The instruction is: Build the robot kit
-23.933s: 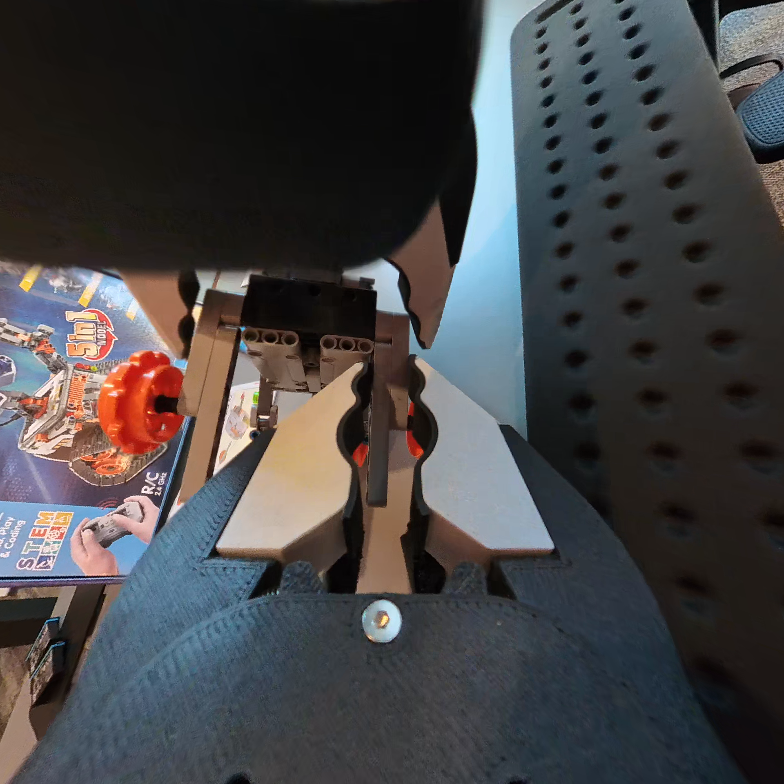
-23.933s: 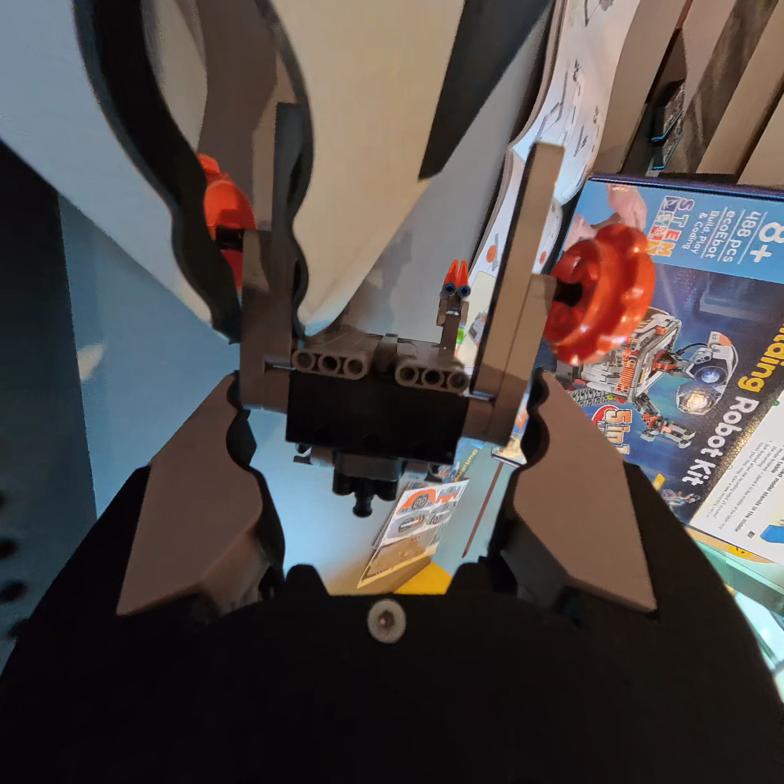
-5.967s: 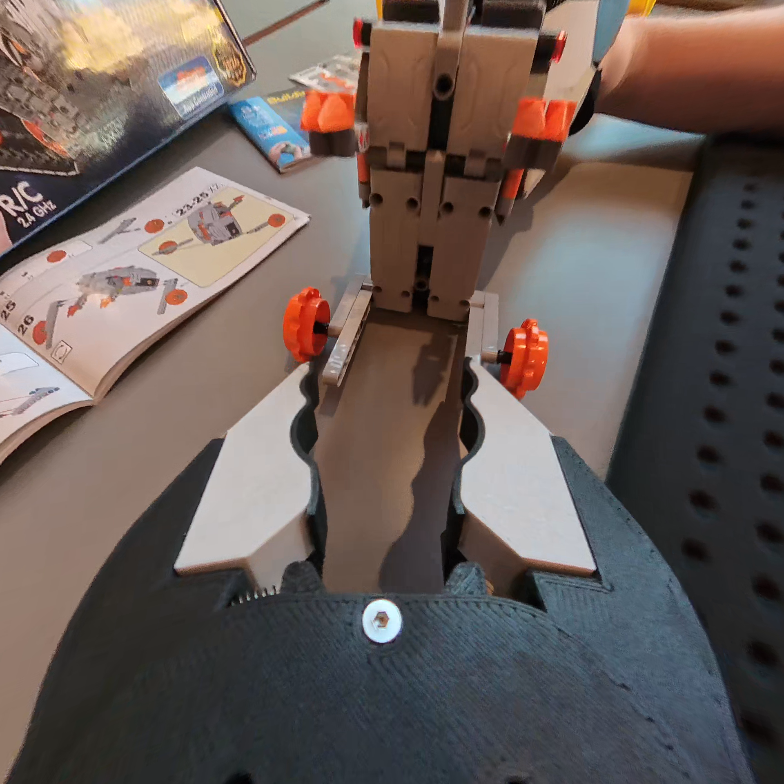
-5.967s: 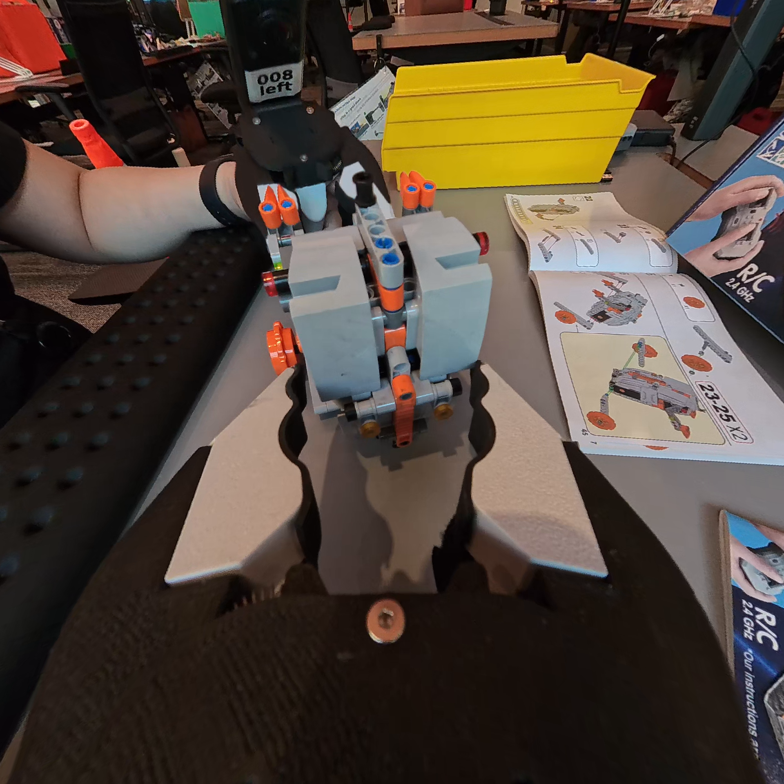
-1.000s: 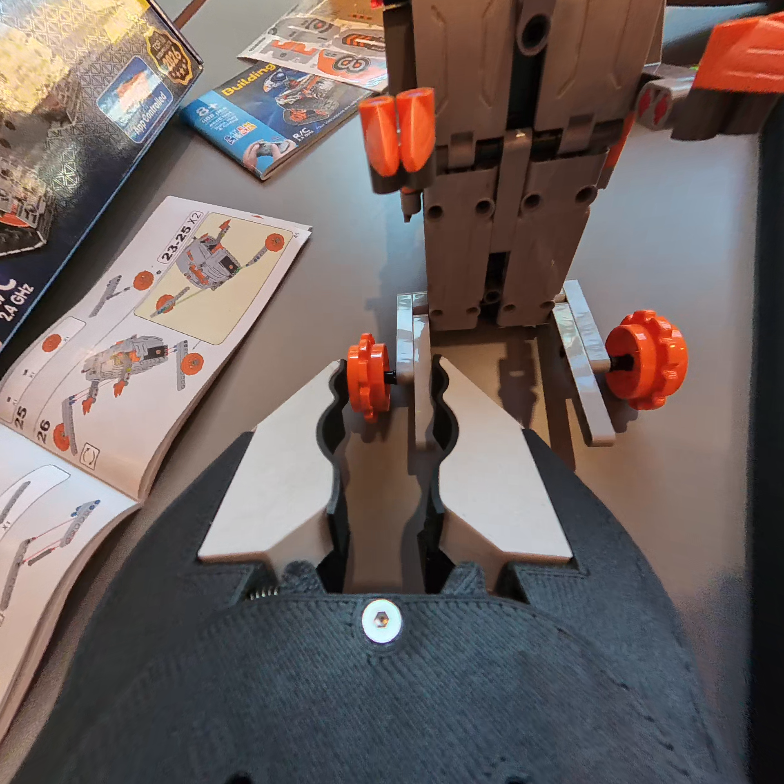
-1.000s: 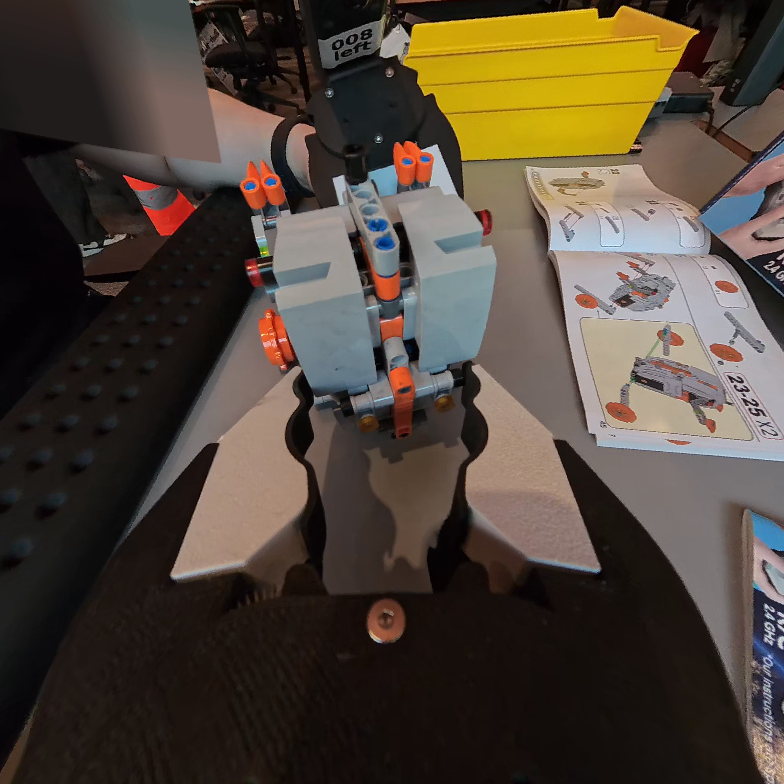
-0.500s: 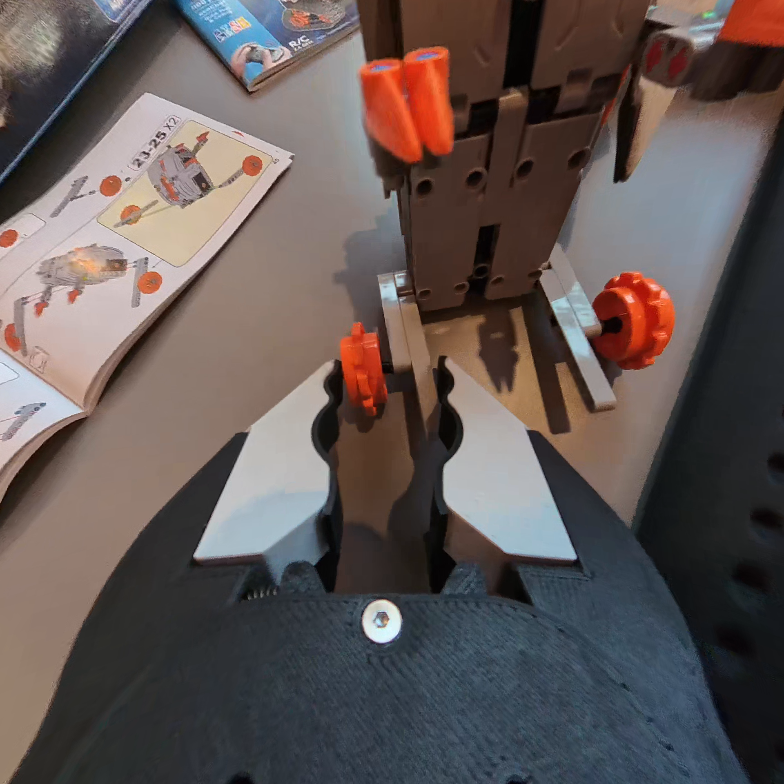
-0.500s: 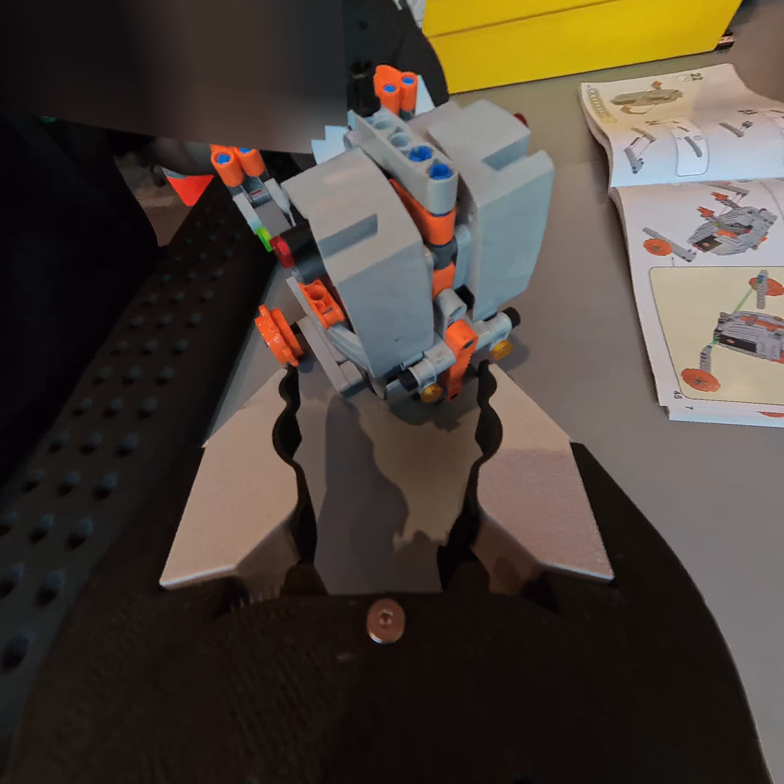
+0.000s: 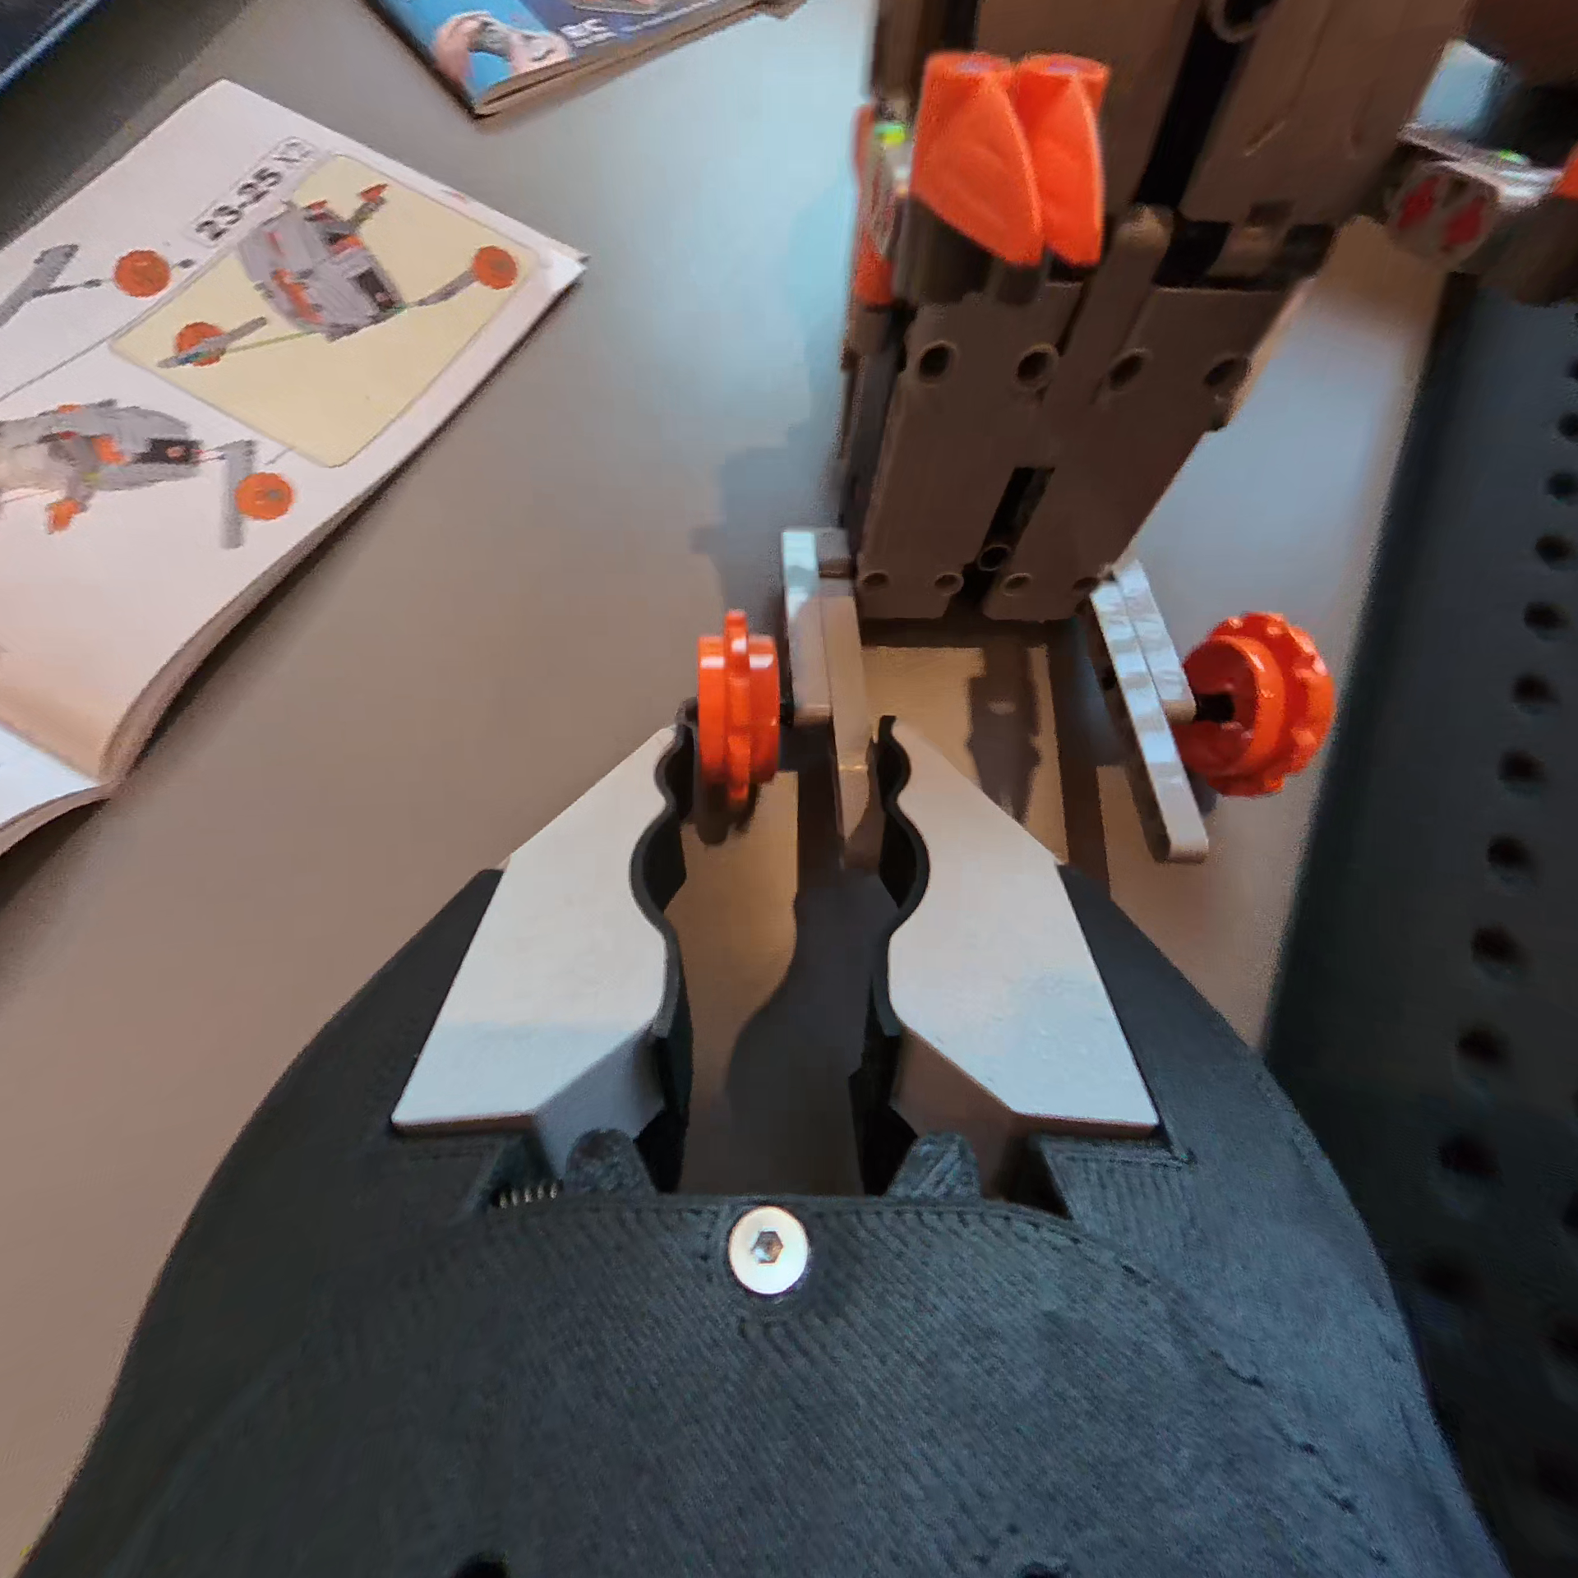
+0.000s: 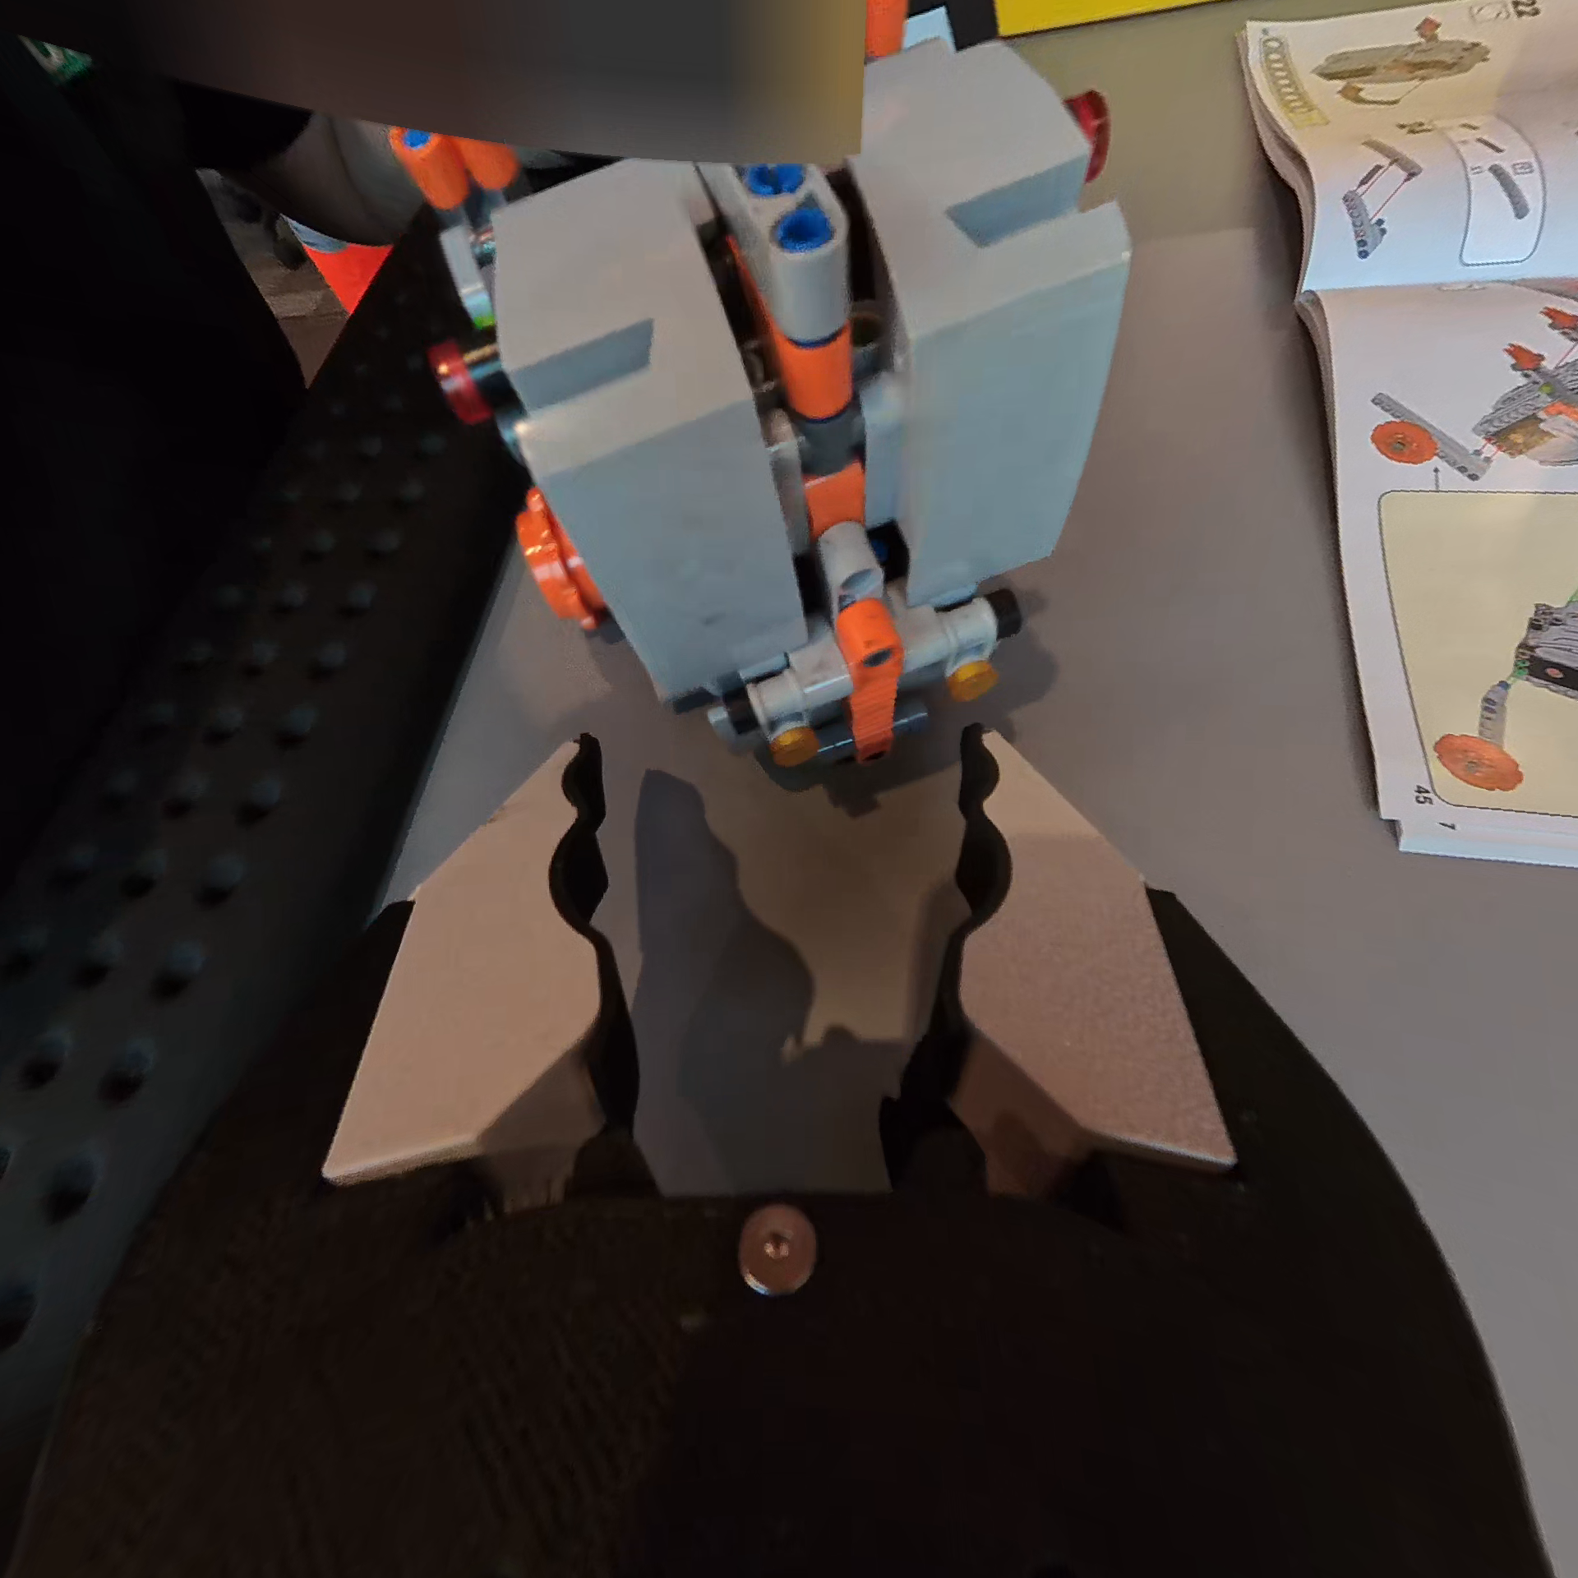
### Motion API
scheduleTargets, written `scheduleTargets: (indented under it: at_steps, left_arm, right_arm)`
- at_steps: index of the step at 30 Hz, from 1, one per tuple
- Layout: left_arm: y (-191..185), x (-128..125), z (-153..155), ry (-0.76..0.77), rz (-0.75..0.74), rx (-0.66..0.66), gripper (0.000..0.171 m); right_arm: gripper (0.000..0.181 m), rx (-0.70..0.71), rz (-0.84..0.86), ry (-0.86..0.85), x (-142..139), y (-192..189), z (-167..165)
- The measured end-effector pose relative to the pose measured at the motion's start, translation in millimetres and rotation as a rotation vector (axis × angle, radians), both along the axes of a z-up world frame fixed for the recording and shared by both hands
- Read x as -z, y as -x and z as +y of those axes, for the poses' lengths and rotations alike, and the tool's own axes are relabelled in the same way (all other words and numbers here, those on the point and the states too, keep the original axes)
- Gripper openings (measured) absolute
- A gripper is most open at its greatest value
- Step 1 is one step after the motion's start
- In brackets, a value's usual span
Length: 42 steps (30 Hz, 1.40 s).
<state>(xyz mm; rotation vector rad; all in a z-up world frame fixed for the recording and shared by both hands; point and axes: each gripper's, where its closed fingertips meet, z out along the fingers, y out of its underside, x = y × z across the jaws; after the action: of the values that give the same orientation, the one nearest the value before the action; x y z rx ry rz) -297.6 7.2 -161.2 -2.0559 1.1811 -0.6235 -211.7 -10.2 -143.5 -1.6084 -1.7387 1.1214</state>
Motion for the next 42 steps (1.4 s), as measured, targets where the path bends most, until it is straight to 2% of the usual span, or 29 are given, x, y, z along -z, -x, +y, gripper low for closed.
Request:
scheduleTargets:
  at_steps: [5, 10, 16, 26, 30, 36, 39, 42]
  left_arm:
    - [10, 0, 14, 0.009, -0.017, -0.058, 0.037]
    - [20, 0, 25, 0.0, -0.019, -0.113, 0.045]
    - [32, -3, 36, -0.015, -0.038, -0.179, 0.045]
    - [47, -9, 43, -0.101, -0.041, -0.195, 0.053]
    - [45, -13, 42, -0.15, -0.036, -0.183, 0.049]
    - [42, -37, 41, -0.155, -0.198, -0.2, 0.045]
    - [51, -27, 46, -0.141, -0.153, -0.233, 0.036]
    - [48, -28, 43, -0.13, -0.171, -0.211, 0.036]
  right_arm:
    - [0.083, -0.003, -0.016, 0.003, 2, 1, 0]
    - [0.083, 0.0, -0.008, -0.031, 2, 1, 0]
    - [0.083, 0.01, -0.01, -0.055, 3, -1, -1]
    - [0.085, 0.132, 0.102, -0.05, -15, 1, 22]
    - [0.086, 0.168, 0.207, -0.019, -31, 11, 23]
    - [0.082, 0.184, 0.228, -0.038, -34, 19, 21]
    - [0.076, 0.196, 0.245, 0.012, -36, 20, 23]
    - [0.078, 0.196, 0.261, 0.02, -38, 21, 23]
